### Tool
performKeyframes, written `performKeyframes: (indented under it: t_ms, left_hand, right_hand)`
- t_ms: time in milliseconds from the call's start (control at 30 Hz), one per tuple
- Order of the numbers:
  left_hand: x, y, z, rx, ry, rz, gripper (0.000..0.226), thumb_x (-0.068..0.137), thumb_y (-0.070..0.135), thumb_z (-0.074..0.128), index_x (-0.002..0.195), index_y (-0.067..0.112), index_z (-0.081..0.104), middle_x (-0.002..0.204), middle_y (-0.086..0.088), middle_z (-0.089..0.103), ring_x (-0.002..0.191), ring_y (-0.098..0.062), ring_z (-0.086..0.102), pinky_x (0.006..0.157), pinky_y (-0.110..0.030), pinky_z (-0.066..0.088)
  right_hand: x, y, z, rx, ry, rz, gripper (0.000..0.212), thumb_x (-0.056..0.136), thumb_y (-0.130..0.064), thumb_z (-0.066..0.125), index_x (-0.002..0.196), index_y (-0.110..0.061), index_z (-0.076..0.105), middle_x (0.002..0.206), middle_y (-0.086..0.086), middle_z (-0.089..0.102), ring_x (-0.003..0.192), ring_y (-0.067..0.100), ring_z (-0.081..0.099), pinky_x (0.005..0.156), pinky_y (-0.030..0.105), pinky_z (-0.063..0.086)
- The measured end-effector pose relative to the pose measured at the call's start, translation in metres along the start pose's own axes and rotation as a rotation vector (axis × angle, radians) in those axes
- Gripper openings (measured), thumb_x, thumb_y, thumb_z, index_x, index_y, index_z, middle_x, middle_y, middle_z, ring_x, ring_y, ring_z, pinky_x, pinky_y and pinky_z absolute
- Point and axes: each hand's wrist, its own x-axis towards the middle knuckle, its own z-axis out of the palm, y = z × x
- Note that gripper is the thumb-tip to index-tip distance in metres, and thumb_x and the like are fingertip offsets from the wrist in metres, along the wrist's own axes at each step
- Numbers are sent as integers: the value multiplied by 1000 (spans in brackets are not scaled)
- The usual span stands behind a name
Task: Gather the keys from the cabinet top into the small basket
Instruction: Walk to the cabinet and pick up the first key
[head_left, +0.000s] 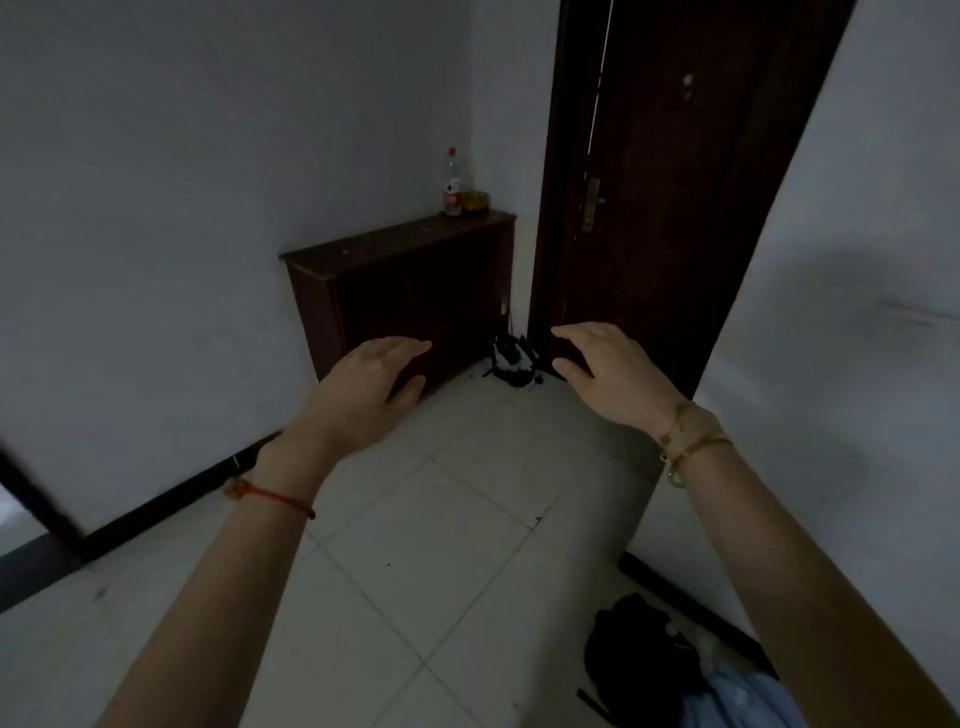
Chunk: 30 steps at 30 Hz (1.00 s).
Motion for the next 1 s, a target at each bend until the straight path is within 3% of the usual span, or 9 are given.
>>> performKeyframes:
  t_ms: [433, 800, 1000]
  left_hand:
    - [73, -65, 66, 5, -46, -55, 48, 97, 25, 50, 144, 16, 42, 145, -10, 49, 134, -26, 44, 113, -42, 38]
    - [223, -103, 114, 10, -68, -107, 47, 97, 25, 50, 143, 15, 44, 145, -10, 49, 120, -29, 55, 107, -44, 43]
    - [291, -134, 135, 17, -41, -166, 47, 97, 24, 50, 143, 15, 43, 145, -9, 49, 131, -26, 47, 110, -38, 40]
  right_hand:
    - [86, 66, 81, 60, -73, 29, 46, 97, -33, 44, 139, -15, 40, 142, 8, 47, 134, 25, 37, 110, 41, 32]
    - [229, 154, 100, 96, -79, 36, 44, 98, -30, 44, 138, -12, 42, 139, 10, 49, 130, 26, 40, 107, 40, 34]
    - [316, 194, 111, 114, -89, -40, 44, 97, -27, 45, 138, -10, 42, 139, 11, 49, 130, 26, 40, 109, 40, 34]
